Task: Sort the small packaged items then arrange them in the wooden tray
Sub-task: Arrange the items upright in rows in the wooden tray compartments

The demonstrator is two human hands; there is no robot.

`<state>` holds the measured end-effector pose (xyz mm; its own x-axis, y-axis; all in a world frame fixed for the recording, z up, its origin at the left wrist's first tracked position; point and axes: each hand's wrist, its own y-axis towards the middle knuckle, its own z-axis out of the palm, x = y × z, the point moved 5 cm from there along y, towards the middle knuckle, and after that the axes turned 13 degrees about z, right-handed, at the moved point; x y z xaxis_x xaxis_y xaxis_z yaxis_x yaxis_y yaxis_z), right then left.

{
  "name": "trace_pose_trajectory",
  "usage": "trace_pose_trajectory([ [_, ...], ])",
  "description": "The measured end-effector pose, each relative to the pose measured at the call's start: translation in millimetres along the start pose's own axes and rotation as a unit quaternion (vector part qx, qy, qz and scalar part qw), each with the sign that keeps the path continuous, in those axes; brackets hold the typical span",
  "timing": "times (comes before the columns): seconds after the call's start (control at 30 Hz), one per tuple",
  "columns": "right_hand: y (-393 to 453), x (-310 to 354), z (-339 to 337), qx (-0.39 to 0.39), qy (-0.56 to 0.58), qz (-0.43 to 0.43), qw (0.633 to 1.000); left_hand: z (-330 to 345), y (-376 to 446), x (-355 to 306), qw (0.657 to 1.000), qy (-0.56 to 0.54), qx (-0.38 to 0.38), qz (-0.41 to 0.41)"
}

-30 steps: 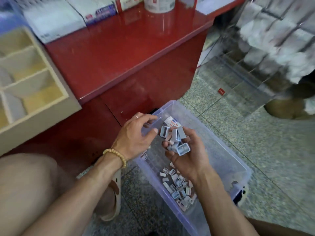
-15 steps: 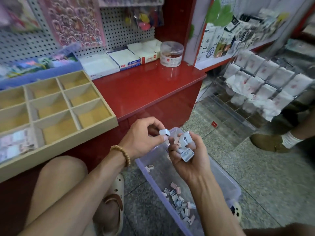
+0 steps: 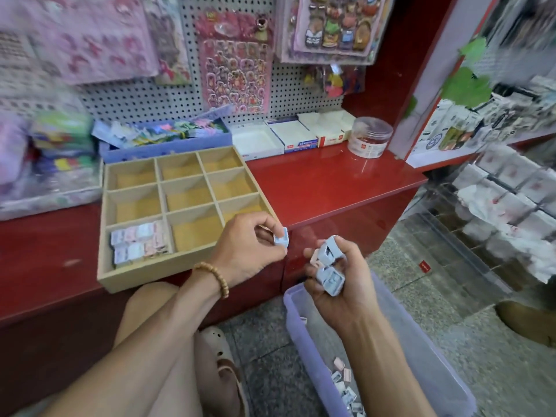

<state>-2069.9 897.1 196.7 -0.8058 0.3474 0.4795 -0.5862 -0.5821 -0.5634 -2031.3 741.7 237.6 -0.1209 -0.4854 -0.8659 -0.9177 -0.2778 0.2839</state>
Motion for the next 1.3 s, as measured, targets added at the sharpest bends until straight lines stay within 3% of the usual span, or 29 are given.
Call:
trace_pose_trajectory([
  [0.17, 17.3, -23.4, 37.5, 0.032, -0.039, 0.021, 0.999, -68.7, -17.4, 24.6, 0.998, 0.046, -0.047, -0.008],
  [0.37, 35.8, -47.6, 67.4, 0.042, -0.097, 0.04, 0.994, -151.3, -44.3, 62.8, 0.979, 0.16, -0.091, -0.093],
  [0.5, 43.1, -56.3, 76.5, 0.026, -0.12, 0.053, 0.991, -181.7, -50.9, 73.2, 0.954, 0.276, -0.058, -0.102],
  [0.7, 46.8, -65.4, 84.8, 0.017, -0.148, 0.053, 0.987, -184.2, -45.0, 90.0, 0.917, 0.388, 0.037, -0.084],
  [0.9, 49.6, -68.7, 84.9, 0.019, -0.163, 0.055, 0.985, -176.4, -36.3, 92.4, 0.901, 0.423, 0.075, -0.064],
  [1.3, 47.0, -76.3, 92.8, -0.002, -0.203, 0.066, 0.977, -172.6, -31.9, 99.2, 0.918, 0.386, 0.07, -0.049],
])
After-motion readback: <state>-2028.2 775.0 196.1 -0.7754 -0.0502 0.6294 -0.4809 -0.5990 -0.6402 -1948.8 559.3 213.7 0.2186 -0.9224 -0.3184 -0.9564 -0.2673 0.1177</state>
